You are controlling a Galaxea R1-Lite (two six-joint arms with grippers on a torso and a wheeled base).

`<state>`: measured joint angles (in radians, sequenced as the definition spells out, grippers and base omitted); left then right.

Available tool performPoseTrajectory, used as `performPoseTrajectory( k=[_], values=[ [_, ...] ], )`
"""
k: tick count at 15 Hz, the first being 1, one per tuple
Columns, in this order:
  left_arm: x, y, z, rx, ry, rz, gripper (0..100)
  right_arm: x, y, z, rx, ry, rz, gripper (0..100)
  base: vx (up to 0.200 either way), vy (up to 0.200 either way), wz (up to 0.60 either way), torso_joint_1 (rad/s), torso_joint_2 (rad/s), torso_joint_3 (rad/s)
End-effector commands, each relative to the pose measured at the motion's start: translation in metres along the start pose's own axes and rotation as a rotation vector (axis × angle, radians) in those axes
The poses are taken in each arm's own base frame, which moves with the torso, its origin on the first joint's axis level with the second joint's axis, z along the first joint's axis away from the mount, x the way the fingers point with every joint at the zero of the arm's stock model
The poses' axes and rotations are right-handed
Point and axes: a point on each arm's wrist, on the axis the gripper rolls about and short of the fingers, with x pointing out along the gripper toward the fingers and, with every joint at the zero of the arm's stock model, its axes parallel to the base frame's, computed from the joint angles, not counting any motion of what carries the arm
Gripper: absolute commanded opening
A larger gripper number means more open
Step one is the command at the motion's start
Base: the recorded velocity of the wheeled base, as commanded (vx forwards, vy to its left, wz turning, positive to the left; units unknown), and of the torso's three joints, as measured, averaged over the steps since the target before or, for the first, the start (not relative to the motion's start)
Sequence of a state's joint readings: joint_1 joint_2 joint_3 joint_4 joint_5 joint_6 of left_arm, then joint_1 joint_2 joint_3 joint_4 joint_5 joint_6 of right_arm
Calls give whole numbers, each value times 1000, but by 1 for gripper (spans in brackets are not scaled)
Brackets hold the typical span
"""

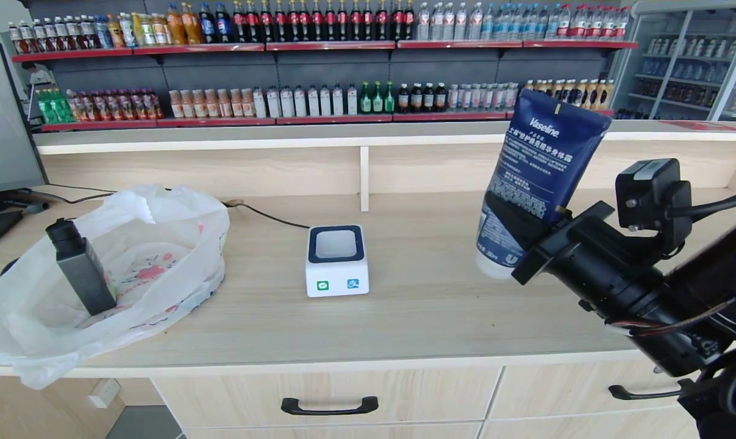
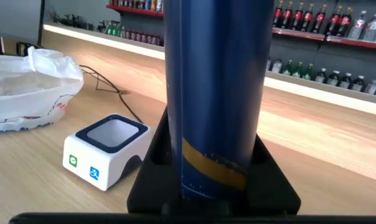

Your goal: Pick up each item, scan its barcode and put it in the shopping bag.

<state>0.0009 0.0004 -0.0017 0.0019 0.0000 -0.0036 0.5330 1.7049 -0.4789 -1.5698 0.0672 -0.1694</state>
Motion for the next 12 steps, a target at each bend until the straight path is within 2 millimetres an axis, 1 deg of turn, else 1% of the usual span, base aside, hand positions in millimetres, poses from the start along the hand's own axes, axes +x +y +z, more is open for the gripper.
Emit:
performPoseTrajectory(
  k=[1, 2, 3, 4, 8, 10, 12],
  values=[
    [0, 0, 0, 1, -1, -2, 100, 2, -1, -4, 2, 11, -6, 0, 0, 0, 0, 0, 0, 0],
    [0, 0, 0, 2, -1, -2, 100, 1, -3, -5, 0, 16, -11, 0, 0, 0, 0, 0, 0, 0],
    [0, 0, 0, 10, 1, -2, 100, 1, -12, -7, -12, 24, -45, 0, 0, 0, 0, 0, 0, 0],
    [0, 0, 0, 8, 1, -2, 100, 1, -14, -6, -13, 18, -52, 0, 0, 0, 0, 0, 0, 0],
    [0, 0, 0, 7, 1, -2, 100, -5, -16, 6, -9, -13, -61, 0, 0, 200, 0, 12, 5, 2],
    [0, 0, 0, 7, 1, -2, 100, -9, -17, 6, -6, -8, -64, 0, 0, 200, 0, 12, 10, -2],
    [0, 0, 0, 5, 1, -2, 100, -19, -16, 6, -6, 10, -60, 0, 0, 200, 0, -2, 7, 2]
  ],
)
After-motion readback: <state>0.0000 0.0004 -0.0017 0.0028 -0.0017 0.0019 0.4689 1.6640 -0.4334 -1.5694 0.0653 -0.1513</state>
